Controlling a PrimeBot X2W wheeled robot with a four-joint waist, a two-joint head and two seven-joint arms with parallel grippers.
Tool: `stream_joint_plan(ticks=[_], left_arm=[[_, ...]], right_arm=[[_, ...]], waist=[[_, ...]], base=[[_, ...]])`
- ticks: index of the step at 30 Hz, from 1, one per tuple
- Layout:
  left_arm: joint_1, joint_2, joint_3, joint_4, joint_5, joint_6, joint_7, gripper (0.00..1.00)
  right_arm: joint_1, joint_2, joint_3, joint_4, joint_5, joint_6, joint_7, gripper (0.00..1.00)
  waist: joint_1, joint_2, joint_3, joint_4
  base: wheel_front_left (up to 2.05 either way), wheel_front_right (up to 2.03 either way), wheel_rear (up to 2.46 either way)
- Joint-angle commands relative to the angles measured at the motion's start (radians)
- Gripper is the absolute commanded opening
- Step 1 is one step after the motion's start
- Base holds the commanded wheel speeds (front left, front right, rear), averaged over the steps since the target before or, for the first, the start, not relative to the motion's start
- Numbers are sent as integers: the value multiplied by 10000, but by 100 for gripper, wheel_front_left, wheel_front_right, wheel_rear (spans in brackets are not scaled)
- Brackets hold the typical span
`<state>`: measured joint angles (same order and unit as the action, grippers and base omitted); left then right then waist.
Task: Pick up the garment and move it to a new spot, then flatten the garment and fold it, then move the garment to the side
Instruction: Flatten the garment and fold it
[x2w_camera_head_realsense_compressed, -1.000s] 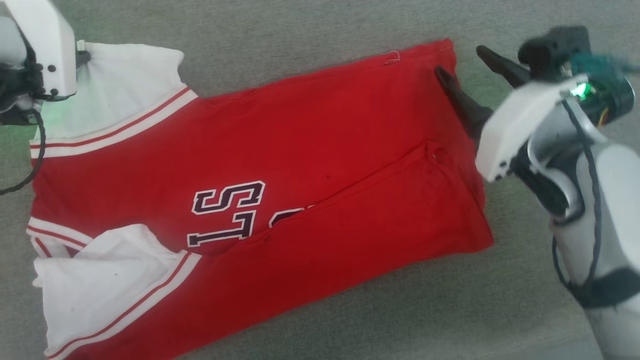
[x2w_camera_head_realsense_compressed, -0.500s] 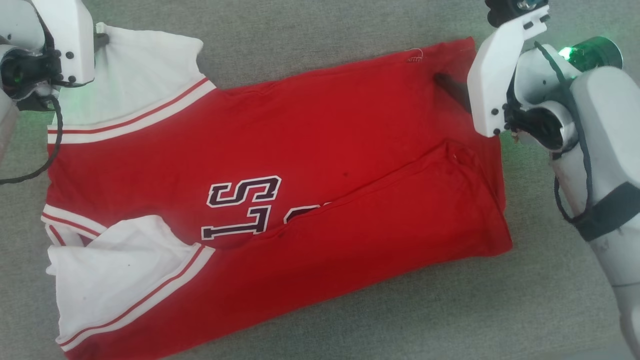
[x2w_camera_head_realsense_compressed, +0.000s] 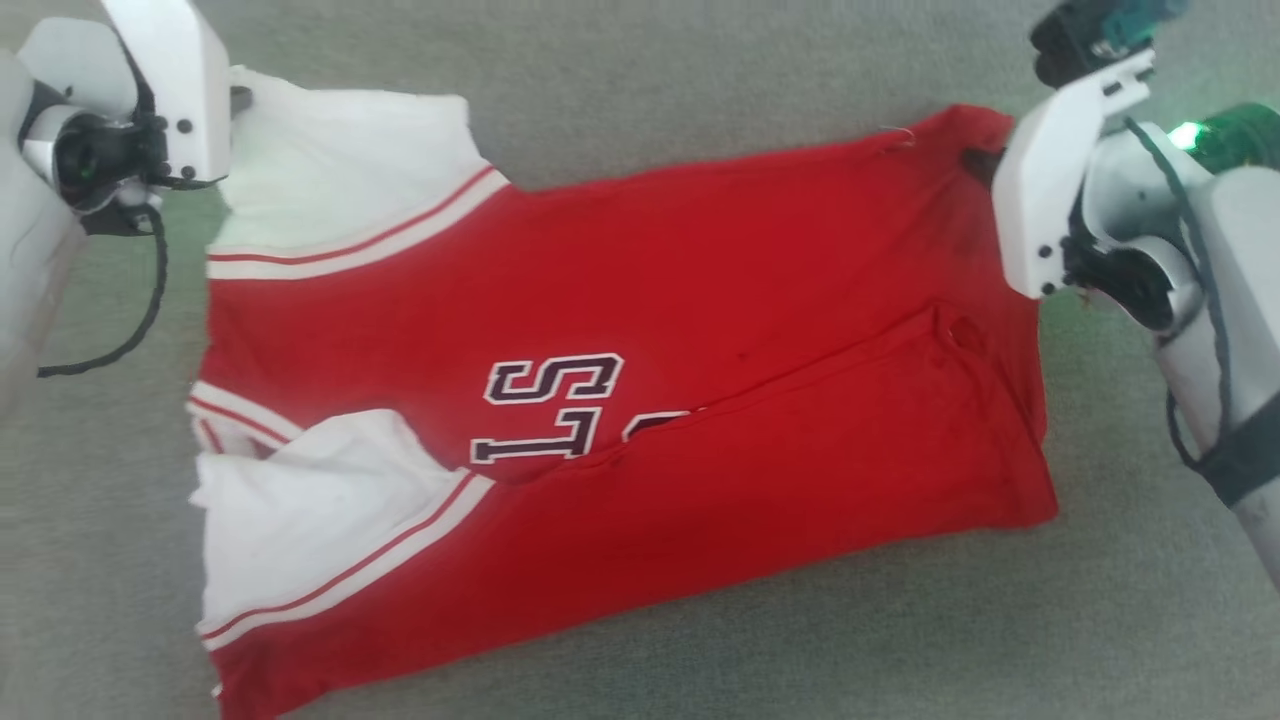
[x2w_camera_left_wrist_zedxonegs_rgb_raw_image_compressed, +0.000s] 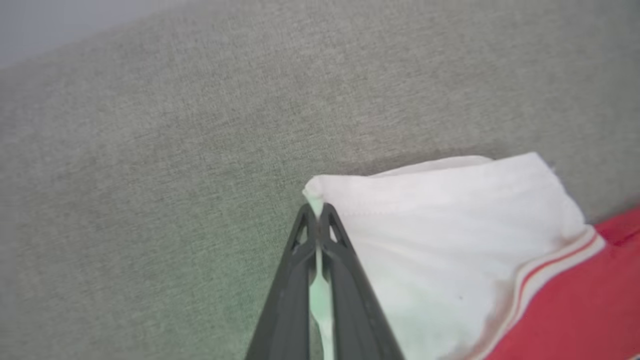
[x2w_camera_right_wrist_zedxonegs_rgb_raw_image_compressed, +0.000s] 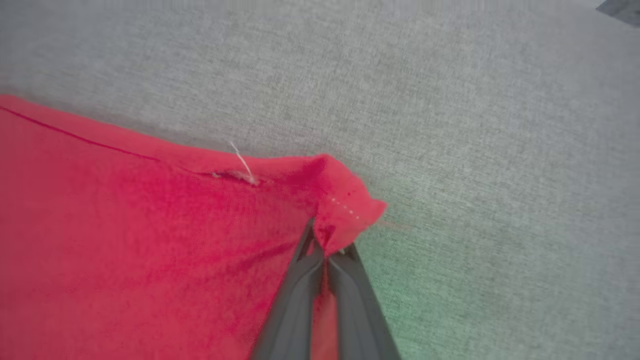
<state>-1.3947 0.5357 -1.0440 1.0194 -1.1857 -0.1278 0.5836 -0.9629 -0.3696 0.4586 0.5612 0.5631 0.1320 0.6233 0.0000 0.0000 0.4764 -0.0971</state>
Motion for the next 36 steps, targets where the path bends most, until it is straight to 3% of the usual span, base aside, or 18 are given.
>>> stream_joint_plan(ticks=[1, 12, 17, 23, 30, 33, 36], left_arm=[[192, 9, 16, -173, -164, -11, 23, 0], [887, 499, -150, -1809, -451, -16, 361, 0], [1604, 977, -196, -3210, -661, 405, 504, 0], [2810, 1977, -314, -6039, -915, 1515, 798, 0], [4409, 3407, -603, -9636, -1009, 3271, 936, 0], [5042, 3720, -696, -10460, -1201, 3785, 799, 0], [5560, 3691, -803, -10632, -1364, 4030, 608, 0]], right_arm=[[263, -177, -83, -65, -95, -23, -237, 0], [1907, -917, -804, -1375, -112, -21, -759, 0], [3087, -1169, -1376, -2277, -186, -20, -465, 0], [4713, -1370, -2028, -3495, -130, -20, 75, 0], [6408, -1177, -2900, -4453, -189, -20, 722, 0], [6884, -1072, -3048, -4516, -220, -20, 897, 0], [7101, -802, -3218, -4259, -306, -20, 917, 0]], waist=[[0, 0, -475, 396], [0, 0, -1709, 1250], [0, 0, -2241, 1568], [0, 0, -2682, 1816], [0, 0, -2880, 1890], [0, 0, -2906, 1858], [0, 0, -2925, 1807]], base=[[0, 0, 0], [0, 0, 0], [0, 0, 0], [0, 0, 0], [0, 0, 0], [0, 0, 0], [0, 0, 0]])
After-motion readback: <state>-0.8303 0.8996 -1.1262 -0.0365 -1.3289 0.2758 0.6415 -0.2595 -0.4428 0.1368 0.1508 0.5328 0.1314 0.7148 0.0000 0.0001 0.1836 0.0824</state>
